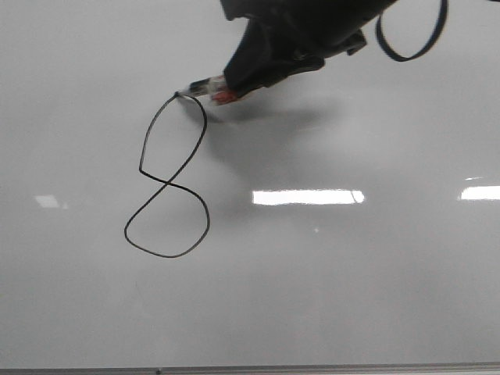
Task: Write number 8 on whiteboard
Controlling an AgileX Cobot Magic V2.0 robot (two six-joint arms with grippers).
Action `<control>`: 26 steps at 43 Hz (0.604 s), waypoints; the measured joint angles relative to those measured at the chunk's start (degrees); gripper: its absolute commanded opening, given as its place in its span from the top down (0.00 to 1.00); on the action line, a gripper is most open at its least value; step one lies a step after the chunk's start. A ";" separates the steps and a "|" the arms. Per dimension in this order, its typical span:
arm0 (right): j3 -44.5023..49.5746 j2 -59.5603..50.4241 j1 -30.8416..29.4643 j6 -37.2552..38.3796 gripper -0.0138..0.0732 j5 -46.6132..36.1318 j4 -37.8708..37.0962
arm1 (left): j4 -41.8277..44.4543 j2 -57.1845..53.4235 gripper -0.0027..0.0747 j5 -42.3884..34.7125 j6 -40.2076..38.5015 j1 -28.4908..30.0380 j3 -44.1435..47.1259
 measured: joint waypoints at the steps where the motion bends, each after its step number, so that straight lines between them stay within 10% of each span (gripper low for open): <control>1: -0.82 0.47 0.56 0.00 0.91 0.12 0.00 | 0.00 0.00 0.99 0.00 0.00 0.00 0.00; 16: -2.05 -10.27 6.74 -5.59 0.91 11.83 -16.38 | -1.37 0.43 0.95 -1.87 0.00 0.00 -0.21; 26: -2.05 -14.17 10.62 -7.07 0.91 20.28 -32.03 | 3.10 17.26 0.40 3.01 8.24 0.00 -8.97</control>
